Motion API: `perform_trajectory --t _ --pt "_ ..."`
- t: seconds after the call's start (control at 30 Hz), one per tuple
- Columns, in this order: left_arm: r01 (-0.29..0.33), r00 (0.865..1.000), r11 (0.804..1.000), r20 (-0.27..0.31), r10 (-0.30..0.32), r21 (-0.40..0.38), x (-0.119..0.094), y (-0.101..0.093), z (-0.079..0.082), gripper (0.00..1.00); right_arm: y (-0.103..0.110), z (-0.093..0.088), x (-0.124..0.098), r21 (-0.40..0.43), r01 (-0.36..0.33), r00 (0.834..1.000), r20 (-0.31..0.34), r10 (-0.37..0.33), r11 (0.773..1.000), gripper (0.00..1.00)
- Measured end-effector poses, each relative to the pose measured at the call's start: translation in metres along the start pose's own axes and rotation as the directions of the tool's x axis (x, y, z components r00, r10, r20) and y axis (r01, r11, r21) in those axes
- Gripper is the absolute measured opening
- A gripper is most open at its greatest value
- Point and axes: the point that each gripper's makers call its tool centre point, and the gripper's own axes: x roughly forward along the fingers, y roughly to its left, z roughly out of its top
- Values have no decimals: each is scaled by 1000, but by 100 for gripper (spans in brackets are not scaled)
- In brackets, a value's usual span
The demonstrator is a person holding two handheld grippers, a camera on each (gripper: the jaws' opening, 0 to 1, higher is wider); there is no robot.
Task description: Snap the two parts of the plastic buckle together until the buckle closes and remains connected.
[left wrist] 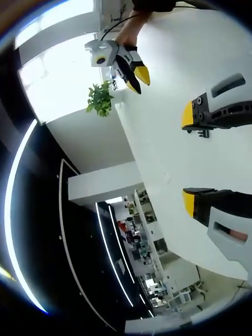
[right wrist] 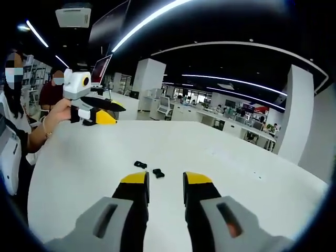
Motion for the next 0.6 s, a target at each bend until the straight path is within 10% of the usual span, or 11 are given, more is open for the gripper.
perform_trajectory --t 0.6 --pt "16 1000 1000 -22 -16 15 29 5 -2 42 1 -3 27 6 -41 998 -40 41 999 26"
